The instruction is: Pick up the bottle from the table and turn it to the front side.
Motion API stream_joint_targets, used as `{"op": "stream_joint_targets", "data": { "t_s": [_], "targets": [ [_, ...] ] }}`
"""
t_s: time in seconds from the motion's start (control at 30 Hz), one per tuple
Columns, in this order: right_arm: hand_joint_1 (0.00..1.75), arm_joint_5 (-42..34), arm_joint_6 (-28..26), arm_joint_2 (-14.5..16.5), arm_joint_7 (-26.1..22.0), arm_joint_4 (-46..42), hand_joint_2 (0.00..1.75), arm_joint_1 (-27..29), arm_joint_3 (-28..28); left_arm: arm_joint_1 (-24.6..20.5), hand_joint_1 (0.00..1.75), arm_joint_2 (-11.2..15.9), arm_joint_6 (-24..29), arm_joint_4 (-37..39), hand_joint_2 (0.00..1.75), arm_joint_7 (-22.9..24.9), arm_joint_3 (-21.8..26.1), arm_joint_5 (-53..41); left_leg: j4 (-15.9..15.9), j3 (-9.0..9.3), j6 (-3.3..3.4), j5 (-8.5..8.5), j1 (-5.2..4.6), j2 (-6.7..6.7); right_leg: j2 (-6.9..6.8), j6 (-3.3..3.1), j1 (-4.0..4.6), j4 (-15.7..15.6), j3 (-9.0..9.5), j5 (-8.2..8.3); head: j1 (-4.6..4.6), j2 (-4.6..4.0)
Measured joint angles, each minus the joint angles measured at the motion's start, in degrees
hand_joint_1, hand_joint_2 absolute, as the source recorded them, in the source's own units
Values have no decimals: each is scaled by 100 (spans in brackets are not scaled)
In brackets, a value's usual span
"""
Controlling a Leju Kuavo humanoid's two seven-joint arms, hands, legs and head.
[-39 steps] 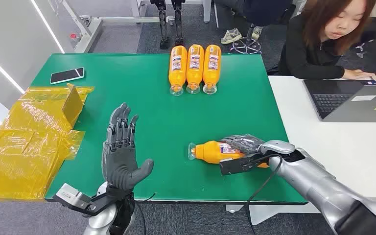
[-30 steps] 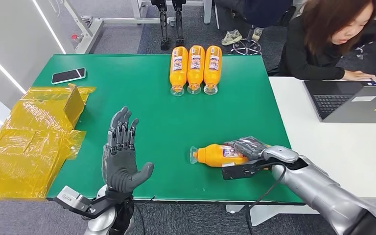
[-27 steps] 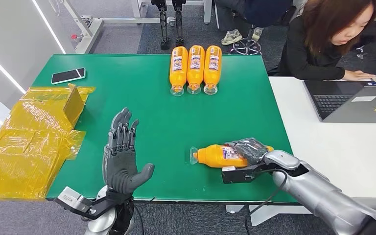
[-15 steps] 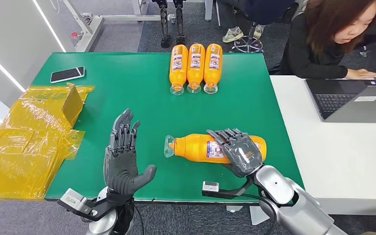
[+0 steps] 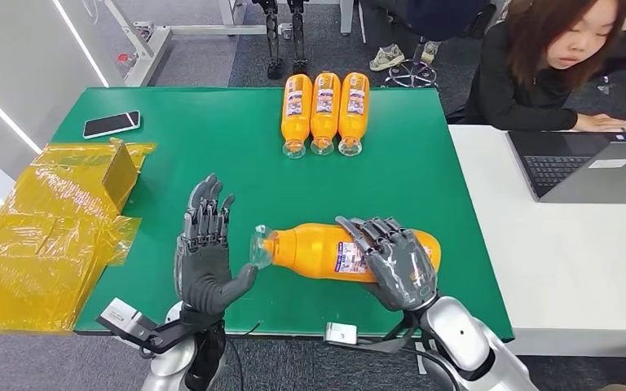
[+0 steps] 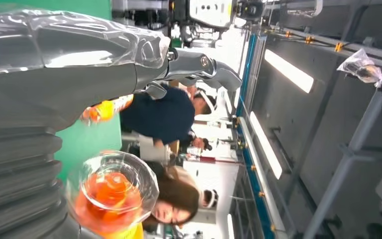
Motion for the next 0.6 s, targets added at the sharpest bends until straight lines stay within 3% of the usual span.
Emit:
{"op": "stream_joint_targets", "data": {
  "t_s": [0.3,0.6],
  "targets": [
    [175,-471,-255,546,-515,141,175,108,19,-6,0,-94,-711,79,175,0,68,383,-1,-3,0,0,0,3,1,0,0,0,-1,0,1,0],
    [175,-741,-300,1159,-602,376,175,211,228,-17,0,-114,-1095,18,175,37,4,481,-1,0,-1,1,0,4,2,-1,0,0,-3,-1,1,0]
  ]
}}
